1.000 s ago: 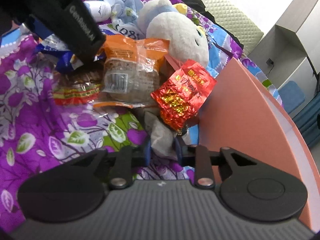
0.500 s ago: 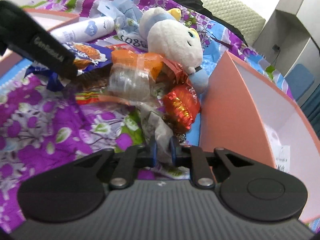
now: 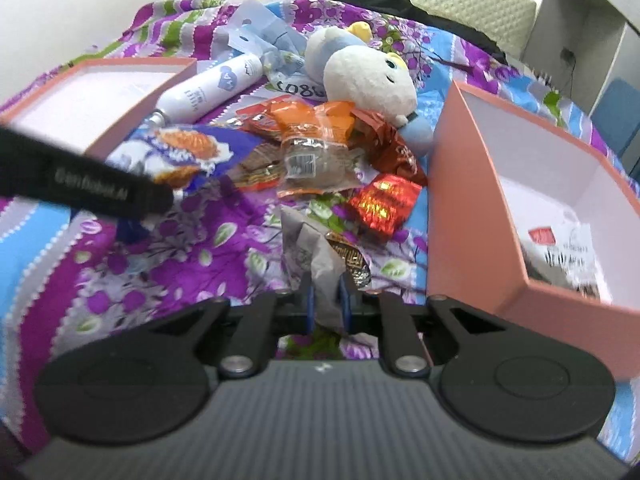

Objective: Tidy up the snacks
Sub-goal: 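Grasp the blue bag with the left tool while the right tool grasps the silver packet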

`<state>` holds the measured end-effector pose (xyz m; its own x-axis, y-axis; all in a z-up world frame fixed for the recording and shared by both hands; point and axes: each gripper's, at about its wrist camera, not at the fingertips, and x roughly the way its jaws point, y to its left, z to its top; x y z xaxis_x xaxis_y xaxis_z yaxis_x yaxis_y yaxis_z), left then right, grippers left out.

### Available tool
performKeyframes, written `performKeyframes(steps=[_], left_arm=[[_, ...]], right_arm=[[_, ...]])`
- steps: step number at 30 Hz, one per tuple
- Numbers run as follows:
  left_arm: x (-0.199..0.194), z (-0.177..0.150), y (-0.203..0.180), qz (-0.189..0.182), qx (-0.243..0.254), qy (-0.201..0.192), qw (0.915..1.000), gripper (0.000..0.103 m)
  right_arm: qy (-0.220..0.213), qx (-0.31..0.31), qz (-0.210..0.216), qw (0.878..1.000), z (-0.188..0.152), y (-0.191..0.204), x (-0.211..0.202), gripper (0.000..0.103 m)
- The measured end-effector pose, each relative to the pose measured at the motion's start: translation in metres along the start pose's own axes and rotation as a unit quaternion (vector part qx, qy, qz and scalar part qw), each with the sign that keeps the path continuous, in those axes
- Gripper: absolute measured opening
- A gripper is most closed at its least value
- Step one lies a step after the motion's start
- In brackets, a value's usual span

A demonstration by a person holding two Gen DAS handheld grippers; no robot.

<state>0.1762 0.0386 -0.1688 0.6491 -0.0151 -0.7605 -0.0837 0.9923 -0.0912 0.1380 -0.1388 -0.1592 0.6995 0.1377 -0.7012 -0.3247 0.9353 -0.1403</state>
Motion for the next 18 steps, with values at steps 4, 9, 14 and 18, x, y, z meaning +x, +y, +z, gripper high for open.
performKeyframes(steps=[4,9,14,18], left_arm=[[-0.017,-0.018,-0.005,-0.01,-0.001,0.012,0.9999,0.058],[-0.037,-0.034,-0.013,-0.013,0.002,0.02,0.9997,0.058],[-0.052,-0.039,-0.018,-0.023,-0.015,0.028,0.9992,0.058],[-0.065,-0.038,-0.023,-0.025,-0.016,0.025,0.9992,0.058]], right_arm=[[-0.003,0.036,0.015,0.999,-0.008,-0.009,-0.017,0.016],[-0.001,0.073,0.028,0.997,-0.019,-0.021,-0.032,0.016],[-0.002,0.086,0.03,0.996,-0.024,-0.028,-0.046,0.016],[-0.01,0.095,0.027,0.995,-0.024,-0.033,-0.059,0.015]])
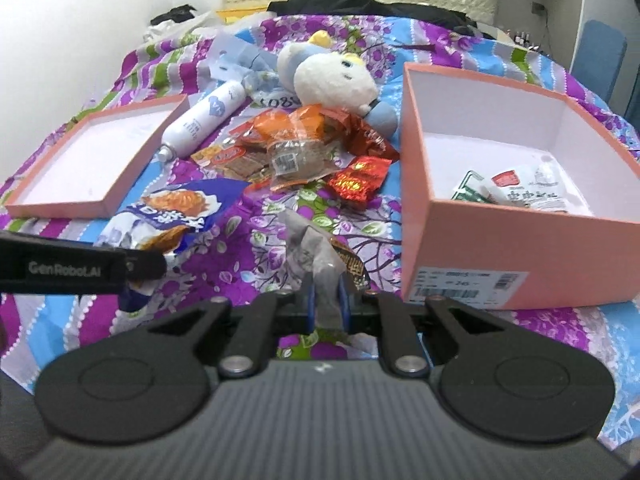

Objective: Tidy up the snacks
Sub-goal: 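Grasp the blue bag with the left tool while the right tool grasps the silver packet, then carry both snacks into the open pink box and open both tools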

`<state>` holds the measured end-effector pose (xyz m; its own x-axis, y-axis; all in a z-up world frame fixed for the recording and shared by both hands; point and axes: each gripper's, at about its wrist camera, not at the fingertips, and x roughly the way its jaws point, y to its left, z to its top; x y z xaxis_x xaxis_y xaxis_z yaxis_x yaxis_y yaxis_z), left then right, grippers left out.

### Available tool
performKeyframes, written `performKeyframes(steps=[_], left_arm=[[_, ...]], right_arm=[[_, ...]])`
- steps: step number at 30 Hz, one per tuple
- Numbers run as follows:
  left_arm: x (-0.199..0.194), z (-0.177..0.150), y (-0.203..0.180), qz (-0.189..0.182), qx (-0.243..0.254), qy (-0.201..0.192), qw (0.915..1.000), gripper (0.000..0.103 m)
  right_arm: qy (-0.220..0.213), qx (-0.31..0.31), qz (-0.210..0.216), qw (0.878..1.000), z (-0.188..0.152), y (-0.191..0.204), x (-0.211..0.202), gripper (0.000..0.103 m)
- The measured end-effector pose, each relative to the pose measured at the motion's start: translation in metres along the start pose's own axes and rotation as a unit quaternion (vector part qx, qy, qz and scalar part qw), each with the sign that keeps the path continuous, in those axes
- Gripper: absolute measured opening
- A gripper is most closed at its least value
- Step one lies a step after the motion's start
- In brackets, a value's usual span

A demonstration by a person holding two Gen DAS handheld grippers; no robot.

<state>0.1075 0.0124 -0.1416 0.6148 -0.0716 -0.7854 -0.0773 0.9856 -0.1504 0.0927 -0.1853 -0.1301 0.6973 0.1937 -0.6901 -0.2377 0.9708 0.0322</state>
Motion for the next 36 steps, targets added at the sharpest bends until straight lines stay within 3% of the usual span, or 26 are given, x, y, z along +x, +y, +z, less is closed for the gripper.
performKeyframes(steps=[8,23,29,36], left_arm=[[-0.032,0.023,-0.015,-0.01,0.015,-0.036,0.9992,0.057],[-0.093,0.095,-0.065,-0.052,0.036,-0.118,0.991,0.057],[-0.107,0.125,-0.094,-0.062,0.066,-0.126,0.9879,0.057],[-0.11,0.157,-0.127,-0.103,0.071,-0.138,0.9825,0.057]], right_arm=[[-0.031,0.02,-0.002,0.999,0.018,-0.007,-0.029,0.014],[-0.124,0.023,-0.03,0.992,0.07,-0.033,-0.085,0.012],[-0.158,0.026,-0.047,0.986,0.093,-0.055,-0.107,0.012],[-0.201,0.03,-0.067,0.977,0.122,-0.084,-0.125,0.012]])
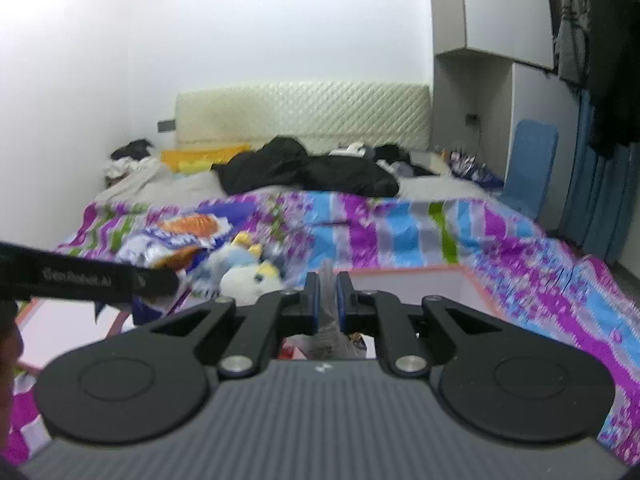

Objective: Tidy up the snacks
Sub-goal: 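Carry both snacks into the open pink box and open both tools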

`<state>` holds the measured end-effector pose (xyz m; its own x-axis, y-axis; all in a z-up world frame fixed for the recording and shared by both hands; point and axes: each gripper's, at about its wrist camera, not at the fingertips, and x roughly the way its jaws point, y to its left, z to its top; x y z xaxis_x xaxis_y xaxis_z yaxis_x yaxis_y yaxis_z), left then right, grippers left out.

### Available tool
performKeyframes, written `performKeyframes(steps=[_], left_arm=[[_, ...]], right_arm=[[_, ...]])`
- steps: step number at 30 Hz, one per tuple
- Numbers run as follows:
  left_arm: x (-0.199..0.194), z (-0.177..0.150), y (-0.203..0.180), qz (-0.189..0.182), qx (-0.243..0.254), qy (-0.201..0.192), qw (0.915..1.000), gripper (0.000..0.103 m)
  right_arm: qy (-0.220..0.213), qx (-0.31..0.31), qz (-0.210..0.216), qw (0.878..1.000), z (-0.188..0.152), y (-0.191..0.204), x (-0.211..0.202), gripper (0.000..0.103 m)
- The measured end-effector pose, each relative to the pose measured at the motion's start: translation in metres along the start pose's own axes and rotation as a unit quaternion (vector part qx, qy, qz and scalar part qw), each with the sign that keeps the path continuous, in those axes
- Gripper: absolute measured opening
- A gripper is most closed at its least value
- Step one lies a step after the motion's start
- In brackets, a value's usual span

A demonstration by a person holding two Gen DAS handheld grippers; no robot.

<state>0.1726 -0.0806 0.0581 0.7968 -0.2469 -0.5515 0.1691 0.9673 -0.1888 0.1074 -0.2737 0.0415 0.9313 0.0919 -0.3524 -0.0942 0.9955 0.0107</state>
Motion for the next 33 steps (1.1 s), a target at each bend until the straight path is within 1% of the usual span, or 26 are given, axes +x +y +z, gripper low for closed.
performKeyframes(steps=[4,7,8,9,12,16,19,23,26,29,30,31,33], left_arm=[[0.026,0.011,-0.022,-0.025,0.013,0.0,0.9996,0.057],[0.057,0.013,-0.039,-0.039,0.024,0.009,0.9989,0.057],[0.069,0.012,-0.044,-0.038,0.035,0.014,0.9986,0.057],[0.084,0.011,-0.05,-0.033,0.046,0.029,0.998,0.057],[0.126,0.006,-0.058,-0.038,0.055,0.067,0.9955,0.057],[0.166,0.0,-0.067,-0.038,0.065,0.094,0.9927,0.057],[0.197,-0.001,-0.074,-0.047,0.063,0.128,0.9886,0.058],[0.232,-0.007,-0.082,-0.052,0.057,0.17,0.9824,0.058],[0.246,-0.012,-0.084,-0.055,0.055,0.183,0.9801,0.058],[0.25,-0.015,-0.085,-0.052,0.059,0.188,0.979,0.058],[0.249,-0.015,-0.085,-0.049,0.061,0.187,0.9792,0.06],[0.248,-0.014,-0.085,-0.047,0.062,0.186,0.9794,0.066],[0.242,-0.013,-0.084,-0.049,0.059,0.187,0.9794,0.07]], right_arm=[[-0.013,-0.003,-0.018,1.0,0.009,-0.018,0.014,0.012],[-0.005,0.009,-0.033,0.999,0.005,-0.035,0.032,0.008],[-0.001,0.013,-0.038,0.999,0.003,-0.042,0.038,0.008],[0.004,0.015,-0.044,0.999,-0.001,-0.047,0.045,0.008],[0.029,0.026,-0.06,0.997,-0.015,-0.064,0.071,0.007],[0.067,0.044,-0.073,0.994,-0.038,-0.086,0.103,0.007],[0.106,0.057,-0.074,0.99,-0.055,-0.101,0.127,0.007],[0.147,0.069,-0.066,0.985,-0.074,-0.11,0.147,0.007],[0.163,0.077,-0.066,0.981,-0.086,-0.114,0.153,0.007],[0.17,0.089,-0.062,0.979,-0.093,-0.118,0.154,0.007],[0.17,0.093,-0.062,0.979,-0.094,-0.119,0.154,0.007],[0.171,0.095,-0.062,0.979,-0.095,-0.12,0.153,0.007],[0.17,0.1,-0.06,0.979,-0.095,-0.12,0.15,0.007]])
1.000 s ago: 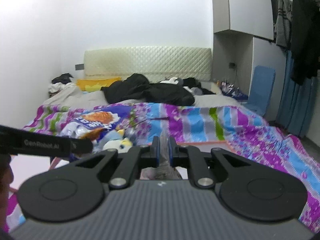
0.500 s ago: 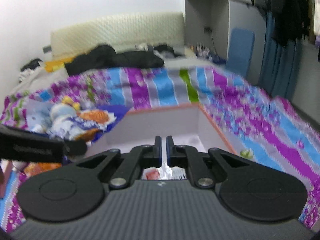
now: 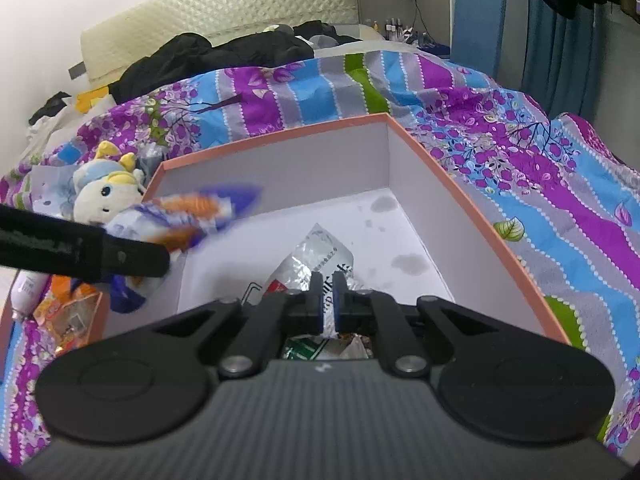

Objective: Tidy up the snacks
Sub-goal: 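Carry both snacks into the open pink box and open both tools, then withdraw both tools from the pink box back toward the snack pile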

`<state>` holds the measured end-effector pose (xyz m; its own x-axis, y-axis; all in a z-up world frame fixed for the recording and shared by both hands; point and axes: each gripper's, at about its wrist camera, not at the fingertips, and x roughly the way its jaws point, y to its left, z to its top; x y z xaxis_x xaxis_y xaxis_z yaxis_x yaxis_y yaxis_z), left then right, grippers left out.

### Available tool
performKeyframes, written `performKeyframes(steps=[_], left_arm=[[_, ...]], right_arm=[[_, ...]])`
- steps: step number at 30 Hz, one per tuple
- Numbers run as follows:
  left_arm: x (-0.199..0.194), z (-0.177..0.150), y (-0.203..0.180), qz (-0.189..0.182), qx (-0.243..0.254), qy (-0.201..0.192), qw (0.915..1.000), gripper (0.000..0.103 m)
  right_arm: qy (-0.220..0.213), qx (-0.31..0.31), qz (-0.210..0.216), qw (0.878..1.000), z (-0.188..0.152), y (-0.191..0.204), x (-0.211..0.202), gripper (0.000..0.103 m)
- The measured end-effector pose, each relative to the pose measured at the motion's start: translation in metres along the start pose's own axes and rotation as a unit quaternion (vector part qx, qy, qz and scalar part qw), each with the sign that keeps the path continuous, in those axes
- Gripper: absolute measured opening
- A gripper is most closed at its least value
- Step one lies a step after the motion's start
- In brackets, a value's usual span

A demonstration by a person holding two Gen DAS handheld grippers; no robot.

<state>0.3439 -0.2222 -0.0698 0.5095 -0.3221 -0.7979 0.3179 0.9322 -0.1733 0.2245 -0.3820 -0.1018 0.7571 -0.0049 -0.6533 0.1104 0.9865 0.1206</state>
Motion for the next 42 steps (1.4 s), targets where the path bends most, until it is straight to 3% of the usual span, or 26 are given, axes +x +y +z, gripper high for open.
performKeyframes(steps=[6,13,21,28,42], left_arm=[[-0.042,-0.006,0.0,0.004,-0.008,-0.043,0.999,0.073],[-0.109,-0.012,0.009,0.008,-0.021,-0.105,0.9943,0.073],[-0.184,-0.031,0.021,0.026,-0.019,-0.181,0.983,0.073],[-0.227,-0.065,0.03,0.064,-0.01,-0.227,0.9718,0.073],[-0.235,-0.151,0.07,0.088,-0.064,-0.212,0.9713,0.073]], right_arm=[[-0.019,0.007,0.005,1.0,0.008,0.0,-0.021,0.008],[-0.071,0.013,0.02,0.997,0.027,0.008,-0.066,0.009],[-0.138,0.001,0.052,0.989,0.037,0.033,-0.127,0.009],[-0.164,-0.009,0.099,0.981,0.023,0.06,-0.162,0.009],[-0.136,-0.04,0.129,0.982,-0.039,0.095,-0.173,0.009]])
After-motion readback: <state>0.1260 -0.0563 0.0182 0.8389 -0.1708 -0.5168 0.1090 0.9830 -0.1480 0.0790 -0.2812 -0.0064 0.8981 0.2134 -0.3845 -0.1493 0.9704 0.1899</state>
